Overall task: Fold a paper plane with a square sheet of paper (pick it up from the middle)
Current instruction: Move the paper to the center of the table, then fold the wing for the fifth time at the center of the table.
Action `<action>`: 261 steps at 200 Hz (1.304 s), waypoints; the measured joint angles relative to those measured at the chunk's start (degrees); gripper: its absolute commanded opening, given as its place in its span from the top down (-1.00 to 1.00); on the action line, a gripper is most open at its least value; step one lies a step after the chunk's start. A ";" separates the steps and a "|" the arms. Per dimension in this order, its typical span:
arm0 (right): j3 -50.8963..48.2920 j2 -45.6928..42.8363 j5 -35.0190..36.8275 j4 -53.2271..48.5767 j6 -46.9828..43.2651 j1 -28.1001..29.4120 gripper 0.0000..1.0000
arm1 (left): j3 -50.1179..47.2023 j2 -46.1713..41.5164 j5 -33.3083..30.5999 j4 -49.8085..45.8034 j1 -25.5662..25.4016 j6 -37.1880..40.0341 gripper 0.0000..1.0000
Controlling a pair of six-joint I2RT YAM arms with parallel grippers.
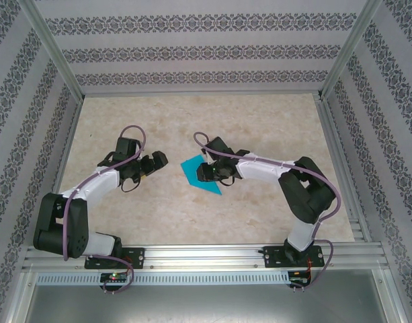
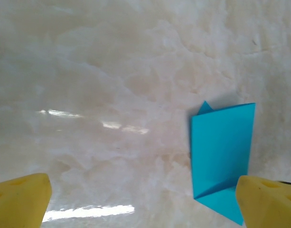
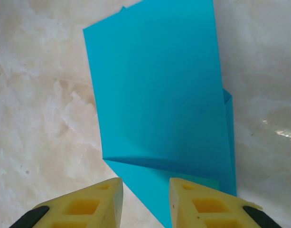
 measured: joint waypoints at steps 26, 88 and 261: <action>-2.19 0.59 -1.36 3.54 2.58 -1.36 0.39 | -0.61 0.74 3.17 3.54 -1.01 -1.75 -1.00; -6.25 2.32 -4.28 10.47 8.26 -4.46 0.42 | -3.04 2.29 6.82 10.36 -5.44 -7.74 -0.96; -12.46 2.84 -15.61 23.45 14.47 -9.73 0.44 | 2.82 15.76 5.57 15.50 -19.23 -22.51 -0.24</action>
